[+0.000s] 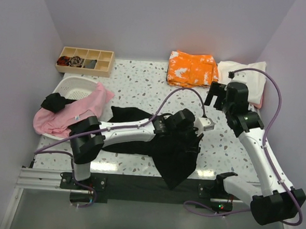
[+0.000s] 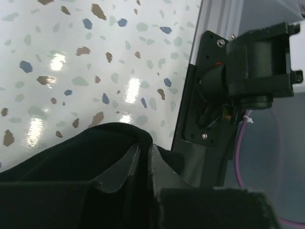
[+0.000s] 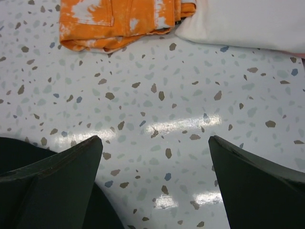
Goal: Fold and stack the t-shirts
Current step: Move the tshirt to the center of the board
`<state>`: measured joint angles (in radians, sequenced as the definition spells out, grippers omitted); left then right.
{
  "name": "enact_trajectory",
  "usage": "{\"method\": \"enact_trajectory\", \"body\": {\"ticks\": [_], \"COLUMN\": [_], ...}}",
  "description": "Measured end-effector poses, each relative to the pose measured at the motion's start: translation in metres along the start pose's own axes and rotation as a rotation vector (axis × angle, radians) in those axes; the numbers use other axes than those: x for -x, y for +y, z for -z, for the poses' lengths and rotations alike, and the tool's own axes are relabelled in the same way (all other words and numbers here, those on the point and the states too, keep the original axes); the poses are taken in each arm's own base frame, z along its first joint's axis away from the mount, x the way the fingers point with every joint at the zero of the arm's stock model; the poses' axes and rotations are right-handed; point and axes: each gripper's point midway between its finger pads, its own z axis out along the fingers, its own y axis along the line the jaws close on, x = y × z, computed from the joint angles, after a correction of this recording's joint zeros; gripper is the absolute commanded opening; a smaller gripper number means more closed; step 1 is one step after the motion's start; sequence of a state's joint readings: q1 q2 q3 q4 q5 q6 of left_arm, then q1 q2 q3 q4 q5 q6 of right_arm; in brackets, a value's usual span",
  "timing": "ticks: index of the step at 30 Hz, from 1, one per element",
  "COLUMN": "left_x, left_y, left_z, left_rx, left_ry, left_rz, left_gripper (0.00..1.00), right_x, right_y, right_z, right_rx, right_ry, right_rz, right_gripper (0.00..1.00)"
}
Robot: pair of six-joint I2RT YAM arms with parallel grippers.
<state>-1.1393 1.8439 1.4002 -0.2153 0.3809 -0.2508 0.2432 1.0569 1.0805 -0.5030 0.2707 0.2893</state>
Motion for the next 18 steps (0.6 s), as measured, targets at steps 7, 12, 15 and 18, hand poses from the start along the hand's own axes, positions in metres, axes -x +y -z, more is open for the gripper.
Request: {"method": "enact_trajectory", "body": {"ticks": [7,12,15,18], "left_x": [-0.001,-0.019,-0.033,-0.045], "left_y": [0.066,0.18,0.244,0.267], "left_z": [0.031,0.141,0.214,0.238], "left_rx": [0.298,0.656,0.903,1.024], "left_ry": [-0.109,-0.275,-0.381,-0.396], "left_rz": [0.067,0.31,0.437,0.483], "left_gripper": [0.45,0.56,0.58,0.58], "right_x": [-0.022,-0.034,-0.046,-0.055], "right_y": [0.0,0.019,0.027,0.031], "right_z": [-0.018,-0.025,-0.031,-0.037], "right_rx": [-0.02,0.076,0.111,0.128], "right_ry": [0.09,0.141,0.178,0.215], "right_rz": [0.024,0.006,0.0,-0.001], "right_gripper": [0.99,0.99,0.99,0.99]}}
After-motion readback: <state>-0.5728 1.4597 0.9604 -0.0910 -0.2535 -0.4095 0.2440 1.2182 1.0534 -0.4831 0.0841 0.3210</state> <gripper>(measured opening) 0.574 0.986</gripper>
